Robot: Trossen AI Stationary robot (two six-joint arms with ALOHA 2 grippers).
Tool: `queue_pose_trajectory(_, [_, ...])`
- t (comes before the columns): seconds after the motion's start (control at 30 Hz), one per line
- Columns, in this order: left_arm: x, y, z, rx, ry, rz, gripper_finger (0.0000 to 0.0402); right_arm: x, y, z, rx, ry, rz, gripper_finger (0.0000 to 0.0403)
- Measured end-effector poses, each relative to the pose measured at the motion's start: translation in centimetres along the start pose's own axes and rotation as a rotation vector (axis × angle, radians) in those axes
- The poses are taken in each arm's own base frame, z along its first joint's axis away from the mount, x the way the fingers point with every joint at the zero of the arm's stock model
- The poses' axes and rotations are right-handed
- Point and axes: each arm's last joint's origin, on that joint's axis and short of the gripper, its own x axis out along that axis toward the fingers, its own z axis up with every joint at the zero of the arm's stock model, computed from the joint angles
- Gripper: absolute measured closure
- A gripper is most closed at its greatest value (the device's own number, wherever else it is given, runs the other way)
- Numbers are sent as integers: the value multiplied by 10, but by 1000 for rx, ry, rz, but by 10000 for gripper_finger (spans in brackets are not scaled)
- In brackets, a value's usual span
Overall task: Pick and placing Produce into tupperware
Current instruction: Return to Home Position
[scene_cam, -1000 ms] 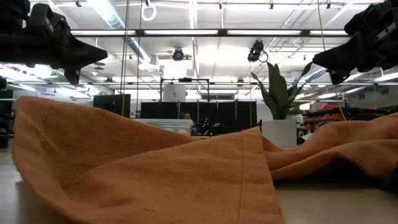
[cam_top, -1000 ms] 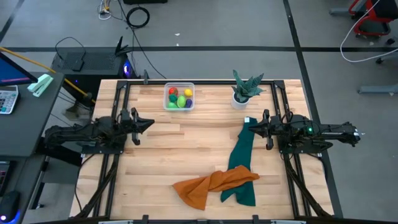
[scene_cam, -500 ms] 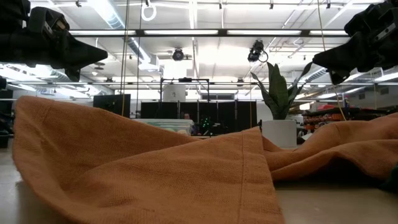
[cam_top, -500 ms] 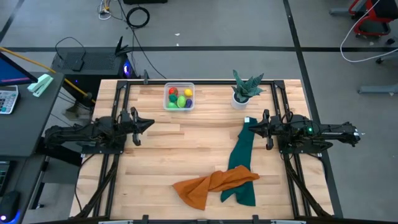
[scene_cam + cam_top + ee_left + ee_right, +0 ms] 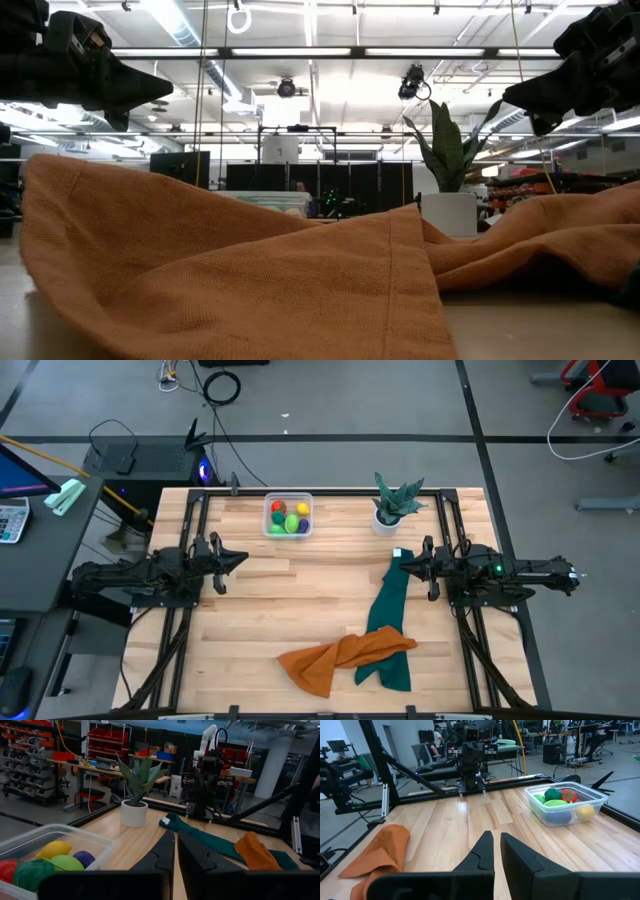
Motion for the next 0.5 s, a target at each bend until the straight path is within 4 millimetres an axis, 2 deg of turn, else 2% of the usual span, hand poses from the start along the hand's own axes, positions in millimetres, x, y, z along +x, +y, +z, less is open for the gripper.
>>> queue_pose_trajectory(0.5, [0,0,0,0,0,0,363,0,0,0,0,0,0,402])
